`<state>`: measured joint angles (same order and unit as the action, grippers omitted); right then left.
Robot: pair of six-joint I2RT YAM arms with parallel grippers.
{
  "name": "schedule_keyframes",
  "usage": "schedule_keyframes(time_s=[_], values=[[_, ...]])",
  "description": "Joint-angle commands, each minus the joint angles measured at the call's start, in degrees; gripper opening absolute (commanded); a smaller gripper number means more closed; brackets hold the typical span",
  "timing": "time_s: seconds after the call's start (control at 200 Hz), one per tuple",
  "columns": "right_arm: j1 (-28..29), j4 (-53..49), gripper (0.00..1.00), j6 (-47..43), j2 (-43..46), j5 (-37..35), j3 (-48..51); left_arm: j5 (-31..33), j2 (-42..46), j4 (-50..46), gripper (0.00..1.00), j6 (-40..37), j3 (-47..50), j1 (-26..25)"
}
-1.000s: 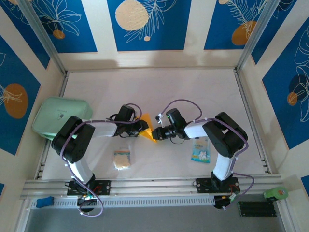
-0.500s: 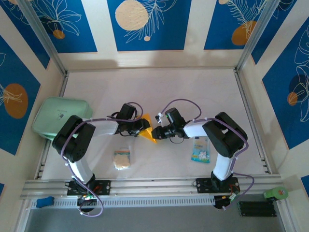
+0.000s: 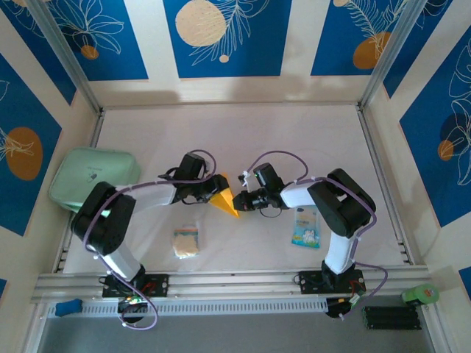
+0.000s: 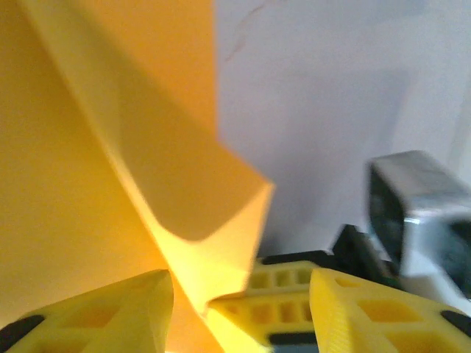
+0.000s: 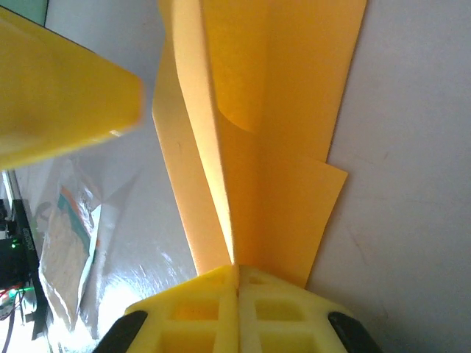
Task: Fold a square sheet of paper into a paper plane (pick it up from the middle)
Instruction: Fourth fold the wing at the center of the table.
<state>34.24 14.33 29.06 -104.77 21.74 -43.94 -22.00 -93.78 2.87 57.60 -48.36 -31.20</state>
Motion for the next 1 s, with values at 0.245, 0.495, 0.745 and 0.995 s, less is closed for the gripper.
schedule_keyframes(time_s=[0.245, 0.495, 0.745, 0.995], values=[[-0.71, -4.23, 0.06, 0.26, -4.47, -1.96, -0.52, -5.51, -2.03, 17.4, 0.31, 1.29, 5.45, 0.98], [-0.9, -5.58, 0.05, -0.1, -4.77, -1.88, -1.47, -7.69, -7.25, 24.15, 0.21, 3.62, 6.5, 0.97], [-1.1, -6.47, 0.05, -0.22, -5.32, -1.7, -2.05, -7.63, -9.81, 25.42, 0.2, 3.99, 6.79, 1.0], [-1.32, -6.68, 0.11, 0.1, -5.69, -0.84, -2.09, -7.41, -10.89, 25.51, 0.19, 4.01, 6.69, 0.98]])
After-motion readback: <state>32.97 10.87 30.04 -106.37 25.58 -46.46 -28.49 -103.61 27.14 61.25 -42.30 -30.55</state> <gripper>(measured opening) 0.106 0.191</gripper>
